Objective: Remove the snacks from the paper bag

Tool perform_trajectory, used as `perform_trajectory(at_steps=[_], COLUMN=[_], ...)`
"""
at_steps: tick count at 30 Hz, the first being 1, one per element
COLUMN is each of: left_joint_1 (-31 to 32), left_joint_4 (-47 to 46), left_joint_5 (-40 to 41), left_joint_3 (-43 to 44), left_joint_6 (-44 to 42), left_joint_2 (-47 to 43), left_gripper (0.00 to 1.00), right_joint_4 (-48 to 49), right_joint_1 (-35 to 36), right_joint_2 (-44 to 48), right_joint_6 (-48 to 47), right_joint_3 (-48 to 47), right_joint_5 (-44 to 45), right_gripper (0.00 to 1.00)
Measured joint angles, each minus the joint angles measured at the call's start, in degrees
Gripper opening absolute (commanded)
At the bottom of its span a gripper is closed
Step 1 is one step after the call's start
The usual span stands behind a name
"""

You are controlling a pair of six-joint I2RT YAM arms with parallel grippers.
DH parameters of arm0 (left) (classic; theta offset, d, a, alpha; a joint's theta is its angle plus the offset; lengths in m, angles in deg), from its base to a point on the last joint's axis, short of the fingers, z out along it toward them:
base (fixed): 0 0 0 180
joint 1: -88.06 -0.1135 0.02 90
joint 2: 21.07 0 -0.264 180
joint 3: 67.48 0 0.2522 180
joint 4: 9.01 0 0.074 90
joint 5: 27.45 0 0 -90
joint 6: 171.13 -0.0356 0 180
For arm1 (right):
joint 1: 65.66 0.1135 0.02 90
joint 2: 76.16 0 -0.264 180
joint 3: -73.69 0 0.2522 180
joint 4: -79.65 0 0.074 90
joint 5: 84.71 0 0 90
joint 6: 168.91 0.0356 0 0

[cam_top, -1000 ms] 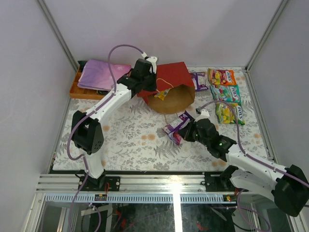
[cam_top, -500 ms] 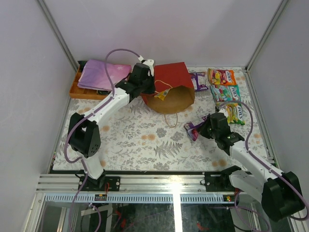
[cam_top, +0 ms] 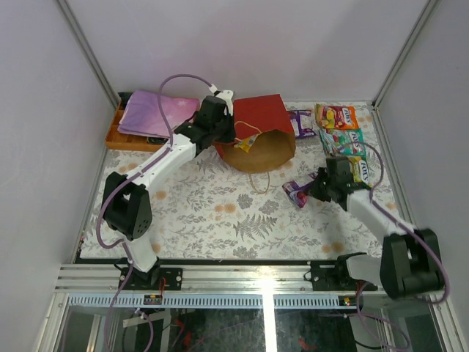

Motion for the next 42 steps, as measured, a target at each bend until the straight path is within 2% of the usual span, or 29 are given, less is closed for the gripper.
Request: perform_trajectory(at_steps=[3,4,5,7,8,10,13,14,16,20,21,22,26,30,34,42], left_joint_1=[0.0,0.0,0.0,0.0,0.0,0.0,0.0,0.0,0.0,0.0,0.0,0.0,0.0,0.0,0.0,0.0], left_joint_4=[-0.2,-0.3,-0.3,-0.3,-0.3,-0.3,-0.3,-0.3,-0.3,-0.3,-0.3,-0.3,-0.3,-0.3,-0.3,-0.2], left_joint_5=[0.0,0.0,0.0,0.0,0.1,0.3,0.7,0.9,1.1,1.1,1.1,1.1,1.0,1.1,1.5,2.8], left_joint_3=[0.0,0.0,0.0,-0.1,-0.1,-0.4,-1.0,-1.1,-1.2,-1.2,-1.2,-1.2,-1.2,-1.4,-2.1,-2.4], left_joint_6=[0.0,0.0,0.0,-0.1,-0.1,-0.4,-0.5,-0.6,-0.6,-0.5,-0.5,-0.5,-0.5,-0.5,-0.6,-0.8], left_joint_2=[0.0,0.0,0.0,0.0,0.0,-0.2,-0.7,-0.9,-1.0,-1.0,-1.0,-1.0,-1.0,-1.0,-1.0,-1.0], left_gripper=[0.03,0.03,0.04,0.04,0.04,0.04,0.04,0.04,0.04,0.05,0.05,0.05,0.05,0.05,0.05,0.05], right_joint_4=[-3.3,-4.0,-3.9,-3.4,-3.5,-5.2,-8.1,-8.9,-8.7,-7.4,-6.6,-5.9,-0.7,3.1,5.6,6.9], right_joint_1=[-0.9,-1.0,-1.0,-1.3,-1.5,-1.9,-2.2,-2.2,-2.2,-0.7,0.3,1.7,5.8,5.4,2.0,-4.1], right_joint_2=[-12.3,-16.0,-18.6,-22.5,-23.5,-24.2,-24.5,-24.2,-22.7,-16.3,-14.5,-13.1,-12.3,-18.0,-24.6,-29.6], right_joint_6=[-5.3,-6.8,-7.8,-9.7,-10.4,-11.7,-13.3,-13.8,-14.1,-14.1,-13.8,-13.5,-12.2,-12.0,-11.7,-11.8], right_joint_3=[-10.4,-13.9,-16.2,-19.2,-19.8,-20.6,-23.3,-24.5,-25.6,-23.8,-22.9,-22.0,-17.3,-13.7,-12.9,-16.7], right_joint_5=[-4.2,-5.3,-6.1,-7.3,-7.5,-6.8,-3.0,-0.9,2.2,6.9,8.1,8.9,8.0,5.7,0.6,-3.9], right_gripper=[0.00,0.03,0.14,0.43,0.52,0.78,0.88,0.87,0.79,0.39,0.32,0.30,0.27,0.25,0.25,0.27])
